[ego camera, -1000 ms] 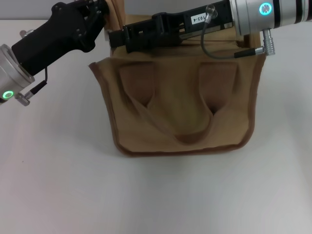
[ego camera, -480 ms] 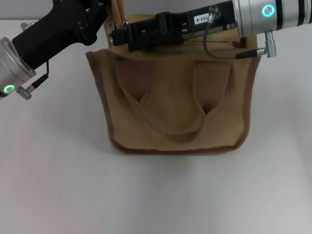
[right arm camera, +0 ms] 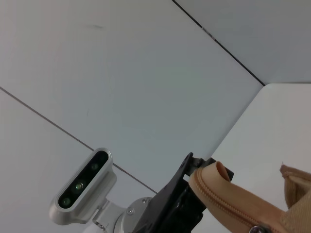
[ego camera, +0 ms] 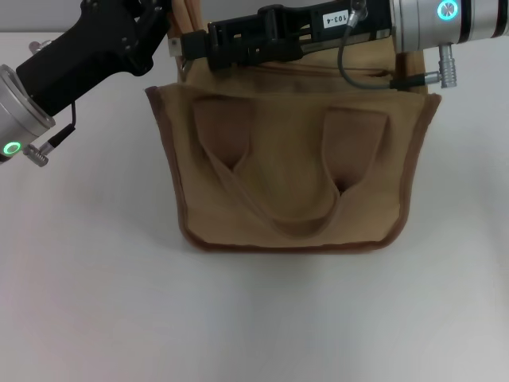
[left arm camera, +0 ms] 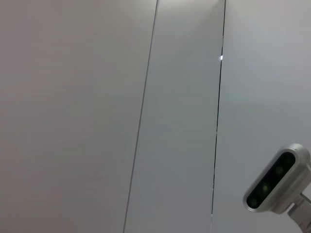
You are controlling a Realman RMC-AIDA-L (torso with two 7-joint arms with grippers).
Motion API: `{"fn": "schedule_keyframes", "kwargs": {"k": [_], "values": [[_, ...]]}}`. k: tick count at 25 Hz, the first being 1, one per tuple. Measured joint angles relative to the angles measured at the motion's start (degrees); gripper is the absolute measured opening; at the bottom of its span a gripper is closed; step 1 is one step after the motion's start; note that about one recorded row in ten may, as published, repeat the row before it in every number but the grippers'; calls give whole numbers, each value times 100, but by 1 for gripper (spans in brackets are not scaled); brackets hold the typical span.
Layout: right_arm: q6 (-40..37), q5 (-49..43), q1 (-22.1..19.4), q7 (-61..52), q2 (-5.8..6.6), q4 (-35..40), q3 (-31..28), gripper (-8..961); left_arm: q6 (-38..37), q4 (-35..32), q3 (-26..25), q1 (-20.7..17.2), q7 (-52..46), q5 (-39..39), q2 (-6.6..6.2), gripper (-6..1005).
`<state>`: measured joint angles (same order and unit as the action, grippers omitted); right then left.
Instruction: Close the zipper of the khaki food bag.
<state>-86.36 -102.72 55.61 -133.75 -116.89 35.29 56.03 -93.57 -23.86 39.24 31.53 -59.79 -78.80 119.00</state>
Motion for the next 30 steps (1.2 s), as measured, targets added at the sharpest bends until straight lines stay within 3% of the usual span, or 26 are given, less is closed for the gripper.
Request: {"fn": "schedule_keyframes", "kwargs": {"k": [30], "values": [[-16, 16, -61, 159, -46, 119, -5, 685, -68, 53, 55, -5, 99, 203, -15, 22]]}}
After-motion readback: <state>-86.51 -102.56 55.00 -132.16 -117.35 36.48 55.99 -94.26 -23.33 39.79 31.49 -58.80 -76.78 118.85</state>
